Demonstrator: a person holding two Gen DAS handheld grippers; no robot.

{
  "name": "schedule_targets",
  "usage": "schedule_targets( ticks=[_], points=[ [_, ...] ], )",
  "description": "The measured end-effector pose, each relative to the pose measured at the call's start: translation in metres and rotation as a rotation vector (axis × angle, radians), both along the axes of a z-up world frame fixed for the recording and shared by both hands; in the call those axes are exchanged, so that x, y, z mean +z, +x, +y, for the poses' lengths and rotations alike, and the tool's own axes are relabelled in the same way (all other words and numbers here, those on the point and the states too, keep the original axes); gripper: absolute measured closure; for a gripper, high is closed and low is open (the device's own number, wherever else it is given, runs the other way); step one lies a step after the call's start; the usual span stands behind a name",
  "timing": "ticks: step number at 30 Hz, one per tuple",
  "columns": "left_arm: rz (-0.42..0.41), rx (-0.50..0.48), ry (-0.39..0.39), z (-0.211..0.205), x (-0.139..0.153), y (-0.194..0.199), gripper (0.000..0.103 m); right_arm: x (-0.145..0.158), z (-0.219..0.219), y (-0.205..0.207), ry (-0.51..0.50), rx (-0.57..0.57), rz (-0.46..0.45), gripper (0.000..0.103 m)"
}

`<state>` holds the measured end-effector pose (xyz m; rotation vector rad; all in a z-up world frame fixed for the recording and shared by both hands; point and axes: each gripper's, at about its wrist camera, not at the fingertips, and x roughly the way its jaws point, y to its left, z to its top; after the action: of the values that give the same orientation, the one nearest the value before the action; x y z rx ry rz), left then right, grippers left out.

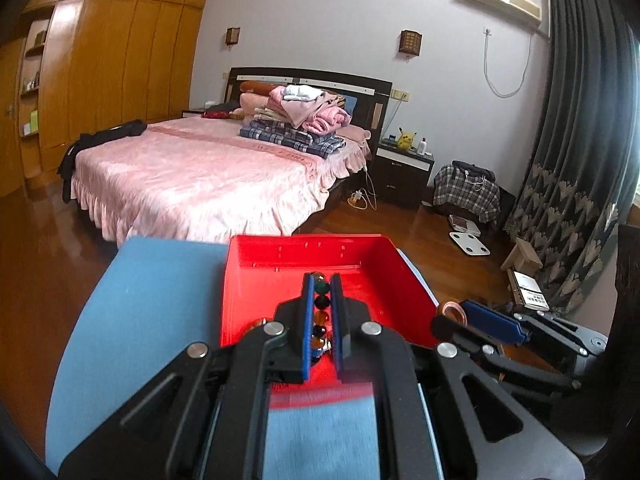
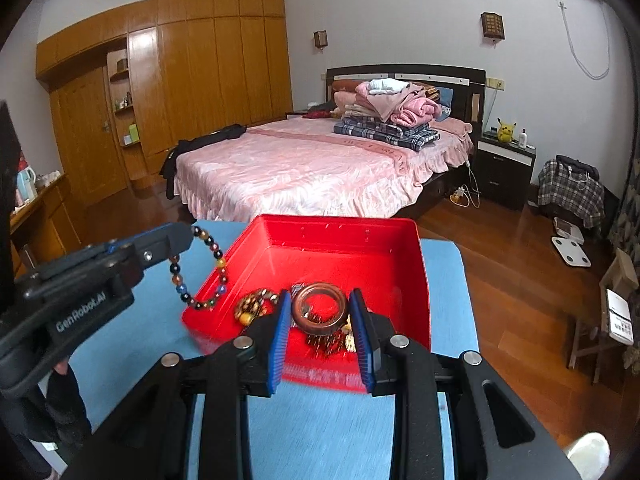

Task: Organize jewelry
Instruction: 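Carry bracelet and ring into the red tin box and open both grippers, then withdraw both tools from the red tin box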

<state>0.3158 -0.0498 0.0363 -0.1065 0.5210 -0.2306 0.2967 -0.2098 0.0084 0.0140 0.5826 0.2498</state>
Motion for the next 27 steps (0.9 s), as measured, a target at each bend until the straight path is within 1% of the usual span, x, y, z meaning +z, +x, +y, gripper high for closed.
schedule_targets(
  ticks=[4,8,10,11,12,13,14,15,16,19,20,21,22,23,24,25,27],
  points=[
    [0.013,-0.011,-0.004,-0.005,-0.007,0.025,0.097,-0.007,-0.001,0.016,-0.008,0.002,0.007,0.074],
    [0.023,-0.012,0.007,-0.01,-0.018,0.044,0.096,-0.013,-0.004,0.031,-0.02,0.0,0.008,0.074],
    [0.036,-0.021,0.007,-0.011,-0.023,0.055,0.095,-0.017,-0.004,0.039,-0.025,0.003,0.012,0.072],
    [0.044,-0.022,0.009,-0.01,-0.026,0.059,0.092,-0.021,-0.005,0.044,-0.036,-0.004,0.026,0.058],
    [0.057,-0.023,0.013,-0.01,-0.03,0.065,0.086,-0.026,-0.006,0.048,-0.051,-0.019,0.034,0.047],
    [0.066,-0.02,0.012,-0.009,-0.032,0.068,0.069,-0.029,-0.007,0.048,-0.057,-0.023,0.032,0.046],
    [0.073,-0.017,0.009,-0.007,-0.033,0.07,0.058,-0.03,-0.009,0.048,-0.061,-0.024,0.031,0.044],
    [0.073,-0.014,0.005,-0.005,-0.035,0.07,0.057,-0.03,-0.011,0.048,-0.062,-0.029,0.028,0.036],
    [0.071,-0.011,0.008,-0.003,-0.035,0.07,0.057,-0.03,-0.013,0.046,-0.061,-0.037,0.021,0.031],
    [0.067,0.008,0.014,0.004,-0.035,0.064,0.049,-0.03,-0.02,0.041,-0.05,-0.051,0.02,0.026],
    [0.064,0.009,0.014,0.006,-0.034,0.061,0.045,-0.03,-0.023,0.039,-0.043,-0.055,0.019,0.022],
    [0.06,0.011,0.017,0.007,-0.033,0.059,0.042,-0.03,-0.024,0.035,-0.036,-0.056,0.02,0.019],
    [0.051,0.014,0.026,0.008,-0.031,0.054,0.035,-0.03,-0.025,0.034,-0.032,-0.056,0.021,0.019],
    [0.043,0.019,0.036,0.009,-0.03,0.049,0.03,-0.029,-0.025,0.03,-0.026,-0.053,0.02,0.015],
    [0.038,0.022,0.042,0.009,-0.028,0.045,0.028,-0.029,-0.025,0.027,-0.023,-0.05,0.017,0.009],
    [0.037,0.022,0.044,0.01,-0.027,0.04,0.023,-0.028,-0.026,0.022,-0.019,-0.047,0.014,0.008],
    [0.031,0.024,0.04,0.013,-0.025,0.03,0.02,-0.025,-0.027,0.017,-0.009,-0.048,0.013,0.006]
  ],
)
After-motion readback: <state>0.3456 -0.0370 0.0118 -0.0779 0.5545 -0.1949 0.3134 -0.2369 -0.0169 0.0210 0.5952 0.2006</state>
